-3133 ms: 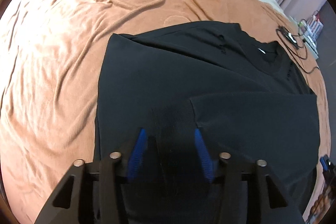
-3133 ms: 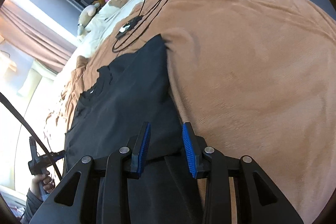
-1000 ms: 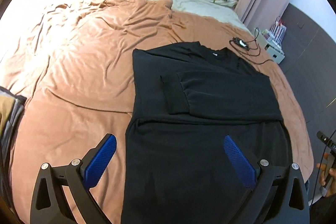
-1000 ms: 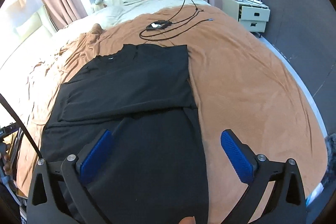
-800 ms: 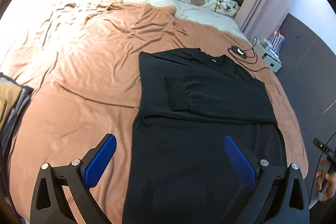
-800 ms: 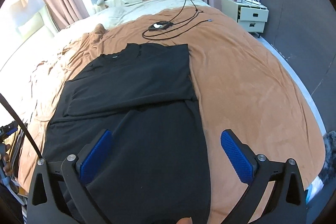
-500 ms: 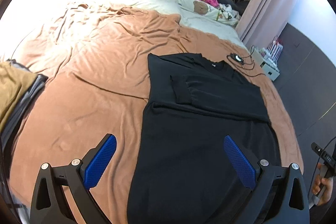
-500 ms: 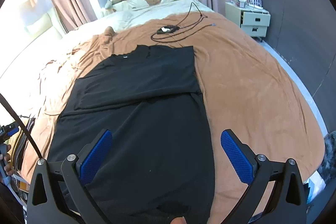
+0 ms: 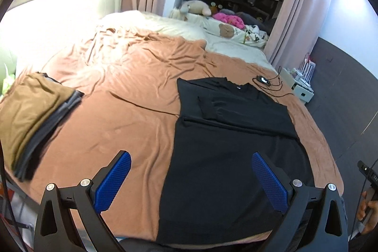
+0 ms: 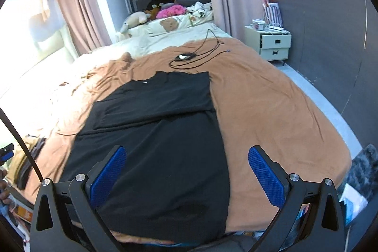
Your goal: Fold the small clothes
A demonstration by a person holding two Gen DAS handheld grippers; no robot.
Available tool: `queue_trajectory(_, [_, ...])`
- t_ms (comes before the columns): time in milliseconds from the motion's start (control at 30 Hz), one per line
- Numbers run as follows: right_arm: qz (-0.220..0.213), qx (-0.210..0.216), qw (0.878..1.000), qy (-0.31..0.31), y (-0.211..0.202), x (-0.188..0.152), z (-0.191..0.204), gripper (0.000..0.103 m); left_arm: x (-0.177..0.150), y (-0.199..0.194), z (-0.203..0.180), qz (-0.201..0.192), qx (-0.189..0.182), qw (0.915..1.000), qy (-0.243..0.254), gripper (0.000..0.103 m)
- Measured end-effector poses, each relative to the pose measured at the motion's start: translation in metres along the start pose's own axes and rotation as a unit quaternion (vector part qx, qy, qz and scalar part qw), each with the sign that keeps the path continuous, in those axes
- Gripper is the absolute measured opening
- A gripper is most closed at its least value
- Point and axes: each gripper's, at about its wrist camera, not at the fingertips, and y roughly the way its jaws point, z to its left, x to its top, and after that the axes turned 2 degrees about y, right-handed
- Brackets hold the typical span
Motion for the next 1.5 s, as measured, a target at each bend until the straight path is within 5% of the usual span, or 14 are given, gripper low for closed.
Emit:
queue_trajectory(400, [-0.029,0.007,0.999,0.030,-0.043,-0.042,-0.017,0.103,-0.050,-0.046,-0.004,-0.011,0.046,0.9980,0.042,0.103])
queue_trajectory(767, [-0.067,0.017,0.997,0.024,-0.081,-0.075,-0.031,0.103,-0.083,-0.085,0.008,-0.028,0.025,0.9984,0.041,0.103])
queue_trajectory(1167, [-0.055,-0.004,0.998,-0.015,-0.071,-0.118,-0.044,0.103,-0.110,-0.078,0.041,-0.026,0.055,0.9974,0.038,0.103])
queue_trajectory(1500, [-0.037,-0.005,0.999,0.024,-0.067,-0.113,-0.064,0.103,-0.124,-0.043,0.057,-0.009,-0.011,0.9999,0.000,0.103])
